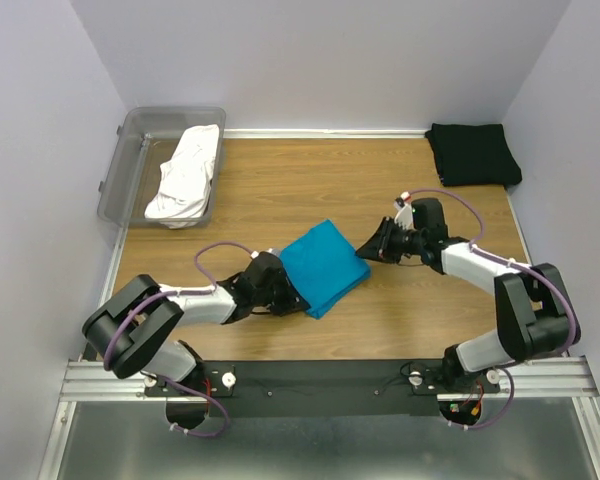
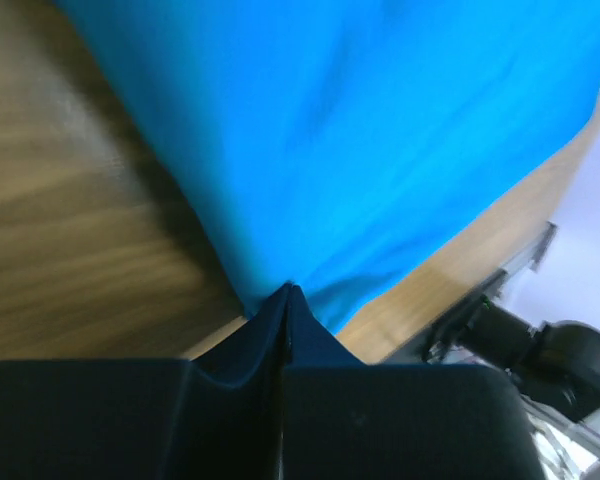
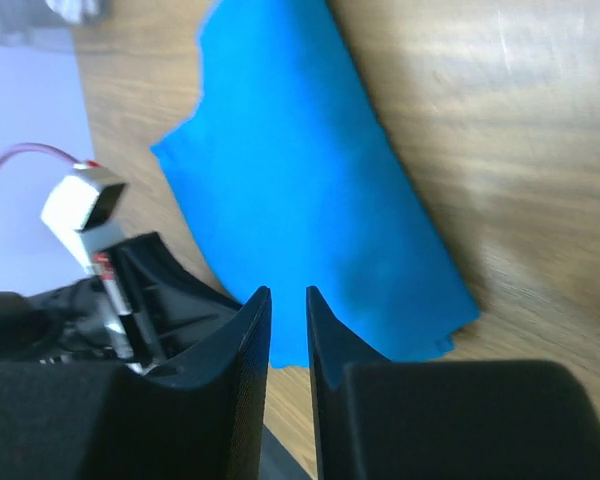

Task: Fold and stack the t-shirts
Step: Fold the tshirt

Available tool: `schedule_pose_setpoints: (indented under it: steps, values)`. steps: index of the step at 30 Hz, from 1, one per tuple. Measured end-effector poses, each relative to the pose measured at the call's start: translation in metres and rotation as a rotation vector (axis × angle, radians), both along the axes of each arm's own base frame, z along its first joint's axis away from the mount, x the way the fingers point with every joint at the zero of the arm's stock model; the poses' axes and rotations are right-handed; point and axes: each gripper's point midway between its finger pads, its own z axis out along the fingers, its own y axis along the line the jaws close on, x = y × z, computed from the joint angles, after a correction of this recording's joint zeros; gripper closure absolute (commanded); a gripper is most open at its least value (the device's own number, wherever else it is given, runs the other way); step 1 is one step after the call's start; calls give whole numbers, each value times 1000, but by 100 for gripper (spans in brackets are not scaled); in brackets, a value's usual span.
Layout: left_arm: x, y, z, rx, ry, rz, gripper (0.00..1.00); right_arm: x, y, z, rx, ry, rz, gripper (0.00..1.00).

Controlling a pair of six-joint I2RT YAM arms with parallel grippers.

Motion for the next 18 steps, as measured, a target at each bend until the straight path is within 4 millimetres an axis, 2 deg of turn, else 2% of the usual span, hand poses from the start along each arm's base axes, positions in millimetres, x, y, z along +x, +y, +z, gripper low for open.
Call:
schedule_pose_setpoints:
  steps: [6, 9, 11, 14, 18]
  values:
    - [-7, 2, 0, -61, 1, 22, 95, -25, -1, -52, 3, 119, 25, 79]
    - [-8, 2, 0, -75, 1, 24, 95, -36, -4, -65, -3, 158, 24, 79]
    - [-8, 2, 0, -75, 1, 23, 95, -36, -4, -63, 0, 149, 25, 79]
    - [-8, 2, 0, -74, 0, 22, 95, -34, -2, -50, 19, 108, 35, 80]
    - [-8, 2, 1, -59, 4, 15, 95, -29, 8, -10, 90, 0, 101, 79]
